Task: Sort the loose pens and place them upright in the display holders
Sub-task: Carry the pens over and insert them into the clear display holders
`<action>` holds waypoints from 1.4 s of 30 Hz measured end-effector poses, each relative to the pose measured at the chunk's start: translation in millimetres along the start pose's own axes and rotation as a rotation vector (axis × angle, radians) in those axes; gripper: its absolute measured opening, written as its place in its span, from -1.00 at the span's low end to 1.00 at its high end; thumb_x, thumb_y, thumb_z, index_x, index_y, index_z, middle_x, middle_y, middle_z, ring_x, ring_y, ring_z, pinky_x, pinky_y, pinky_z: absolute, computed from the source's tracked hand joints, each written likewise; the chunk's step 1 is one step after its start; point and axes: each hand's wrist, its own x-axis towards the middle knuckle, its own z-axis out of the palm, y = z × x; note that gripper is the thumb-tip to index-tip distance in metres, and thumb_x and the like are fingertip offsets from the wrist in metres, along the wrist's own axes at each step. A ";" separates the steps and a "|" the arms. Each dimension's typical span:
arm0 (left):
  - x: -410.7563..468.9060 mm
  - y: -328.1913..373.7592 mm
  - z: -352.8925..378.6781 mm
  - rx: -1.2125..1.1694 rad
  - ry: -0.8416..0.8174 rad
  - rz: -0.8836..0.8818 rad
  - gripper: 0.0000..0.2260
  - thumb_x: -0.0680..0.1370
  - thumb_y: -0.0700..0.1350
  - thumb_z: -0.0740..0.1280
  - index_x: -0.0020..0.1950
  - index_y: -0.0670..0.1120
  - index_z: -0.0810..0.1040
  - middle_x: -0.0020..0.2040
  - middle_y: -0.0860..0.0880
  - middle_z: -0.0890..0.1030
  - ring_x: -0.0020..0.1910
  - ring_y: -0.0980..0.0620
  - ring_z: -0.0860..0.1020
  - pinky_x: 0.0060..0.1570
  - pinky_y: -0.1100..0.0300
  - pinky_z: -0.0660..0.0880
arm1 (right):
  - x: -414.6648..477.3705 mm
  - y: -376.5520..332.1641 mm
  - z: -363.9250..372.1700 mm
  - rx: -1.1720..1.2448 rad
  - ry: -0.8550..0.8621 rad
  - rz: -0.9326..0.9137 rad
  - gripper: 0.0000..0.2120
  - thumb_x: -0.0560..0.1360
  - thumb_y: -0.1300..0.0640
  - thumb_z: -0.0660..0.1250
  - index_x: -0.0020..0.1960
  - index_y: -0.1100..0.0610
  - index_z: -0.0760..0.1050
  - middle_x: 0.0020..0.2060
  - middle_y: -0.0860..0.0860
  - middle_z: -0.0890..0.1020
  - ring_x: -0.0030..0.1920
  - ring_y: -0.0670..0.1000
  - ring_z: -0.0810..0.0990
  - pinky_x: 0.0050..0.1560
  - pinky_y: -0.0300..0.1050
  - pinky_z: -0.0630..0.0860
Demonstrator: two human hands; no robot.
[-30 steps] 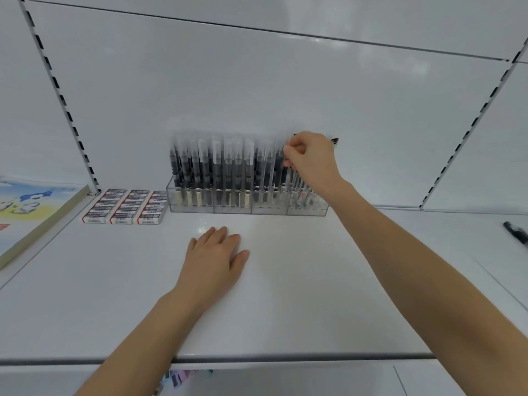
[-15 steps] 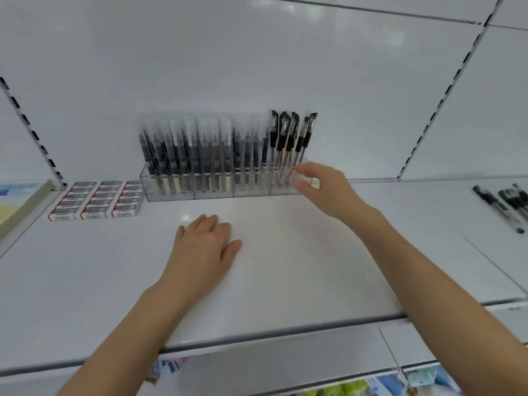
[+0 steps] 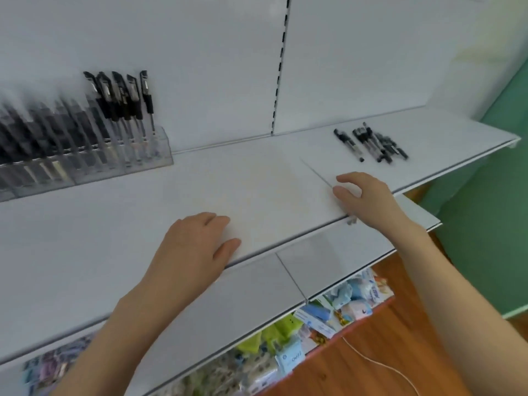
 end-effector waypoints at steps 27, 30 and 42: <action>240.2 246.8 92.4 -0.034 0.180 -0.022 -0.60 0.57 0.06 0.14 0.36 -0.07 0.37 0.28 -0.07 0.47 0.22 -0.07 0.45 0.12 0.12 0.37 | 134.8 216.5 -129.1 0.003 -0.028 -0.138 -0.68 0.57 0.04 0.20 0.28 0.13 0.43 0.27 0.02 0.48 0.29 -0.02 0.40 0.10 -0.39 0.17; 268.0 244.6 92.8 0.060 0.154 -0.125 -0.64 0.57 0.09 0.13 0.20 -0.13 0.43 0.10 -0.11 0.51 0.07 -0.11 0.49 -0.02 0.08 0.42 | 163.1 216.0 -120.5 -0.001 -0.055 -0.197 -0.69 0.56 0.04 0.22 0.24 0.15 0.46 0.20 0.05 0.53 0.21 0.01 0.47 0.12 -0.31 0.27; 354.2 248.6 108.2 0.064 0.001 -0.542 -0.50 0.43 0.25 0.28 -0.42 -0.13 0.24 -0.40 -0.05 0.35 -0.34 -0.06 0.39 -0.43 0.15 0.22 | 238.0 197.6 -105.1 -0.261 -0.359 -0.280 -0.49 0.42 -0.26 0.28 -0.39 0.11 0.20 -0.43 -0.03 0.35 -0.39 0.00 0.36 -0.45 -0.16 0.17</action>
